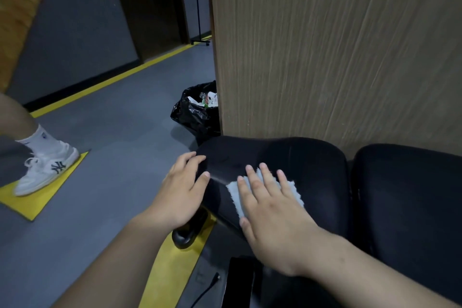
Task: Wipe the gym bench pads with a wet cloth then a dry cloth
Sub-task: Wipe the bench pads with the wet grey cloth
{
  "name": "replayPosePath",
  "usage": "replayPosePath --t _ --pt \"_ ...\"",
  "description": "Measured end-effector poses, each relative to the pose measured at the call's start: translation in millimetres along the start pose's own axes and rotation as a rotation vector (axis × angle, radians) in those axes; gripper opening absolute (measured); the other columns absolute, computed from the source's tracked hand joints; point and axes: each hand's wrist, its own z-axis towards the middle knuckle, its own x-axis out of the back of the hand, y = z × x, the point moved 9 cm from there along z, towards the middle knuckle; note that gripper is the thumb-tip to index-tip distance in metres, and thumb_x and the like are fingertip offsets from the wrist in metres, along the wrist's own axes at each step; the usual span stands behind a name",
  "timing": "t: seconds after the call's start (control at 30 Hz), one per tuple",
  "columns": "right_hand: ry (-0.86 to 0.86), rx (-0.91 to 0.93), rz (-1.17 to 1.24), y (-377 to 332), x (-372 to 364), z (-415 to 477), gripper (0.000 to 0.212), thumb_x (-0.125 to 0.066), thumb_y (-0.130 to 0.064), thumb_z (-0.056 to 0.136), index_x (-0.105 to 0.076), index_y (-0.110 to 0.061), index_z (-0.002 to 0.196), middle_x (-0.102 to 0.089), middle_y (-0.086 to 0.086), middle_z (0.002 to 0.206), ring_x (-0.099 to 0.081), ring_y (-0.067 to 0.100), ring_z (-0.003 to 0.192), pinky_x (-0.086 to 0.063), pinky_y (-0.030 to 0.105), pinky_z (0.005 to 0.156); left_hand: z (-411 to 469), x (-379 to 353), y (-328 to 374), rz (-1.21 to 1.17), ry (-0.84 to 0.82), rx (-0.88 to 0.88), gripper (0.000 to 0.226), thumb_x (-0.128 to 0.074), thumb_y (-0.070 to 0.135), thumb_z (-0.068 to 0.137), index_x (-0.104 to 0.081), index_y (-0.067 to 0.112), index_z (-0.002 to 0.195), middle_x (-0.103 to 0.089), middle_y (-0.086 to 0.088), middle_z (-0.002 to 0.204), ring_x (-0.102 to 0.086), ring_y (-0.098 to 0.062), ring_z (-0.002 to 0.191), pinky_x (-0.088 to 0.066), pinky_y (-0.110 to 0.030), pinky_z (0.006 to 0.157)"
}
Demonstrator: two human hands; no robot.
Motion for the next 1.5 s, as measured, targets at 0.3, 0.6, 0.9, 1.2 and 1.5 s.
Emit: replayPosePath --t 0.3,0.6,0.9,1.2,1.5 --pt "-0.162 0.035 0.039 -6.3 -3.2 82.3 0.068 -0.019 -0.041 0.104 0.009 -0.006 0.155 0.026 0.014 0.160 0.026 0.030 0.147 0.010 0.049 0.120 3.5 4.0 -21.1 0.006 -0.001 0.055 0.054 -0.043 0.018 0.098 -0.033 0.018 0.151 -0.036 0.007 0.150 -0.036 -0.013 0.136 -0.031 -0.032 0.114" --pt "-0.001 0.073 0.042 21.8 7.2 -48.2 0.060 -0.011 -0.052 0.102 -0.014 -0.028 0.157 0.005 0.012 0.164 0.004 0.028 0.151 -0.006 0.036 0.120 6.2 5.3 -17.6 -0.002 -0.048 0.050 0.054 -0.043 0.020 0.102 -0.029 0.016 0.154 -0.031 0.002 0.154 -0.040 -0.021 0.132 -0.031 -0.029 0.110" --pt "0.164 0.064 -0.106 7.7 -17.9 -69.6 0.061 -0.030 -0.022 0.088 -0.039 0.003 0.143 -0.039 0.023 0.151 -0.035 0.039 0.139 -0.030 0.052 0.104 4.3 3.2 -25.1 -0.031 -0.043 0.090 0.055 -0.042 0.018 0.099 -0.032 0.020 0.153 -0.035 0.003 0.153 -0.042 -0.025 0.131 -0.034 -0.033 0.108" --pt "-0.139 0.141 -0.374 -43.9 -14.3 4.9 0.080 -0.029 -0.025 0.096 0.028 0.003 0.145 0.041 0.027 0.148 0.034 0.046 0.139 0.009 0.060 0.116 -1.7 5.5 -39.6 -0.151 -0.056 0.130 0.064 -0.042 0.003 0.088 -0.039 0.020 0.150 -0.041 0.003 0.152 -0.037 -0.017 0.141 -0.030 -0.035 0.117" --pt "-0.161 0.286 -0.167 -58.5 -7.9 90.5 0.069 -0.023 -0.042 0.103 0.016 -0.017 0.155 0.026 0.004 0.161 0.024 0.026 0.148 0.008 0.050 0.121 -14.8 5.1 -57.4 -0.044 -0.129 0.099 0.092 -0.071 0.043 0.066 -0.036 0.019 0.148 -0.047 0.003 0.142 -0.045 -0.018 0.132 -0.042 -0.035 0.106"
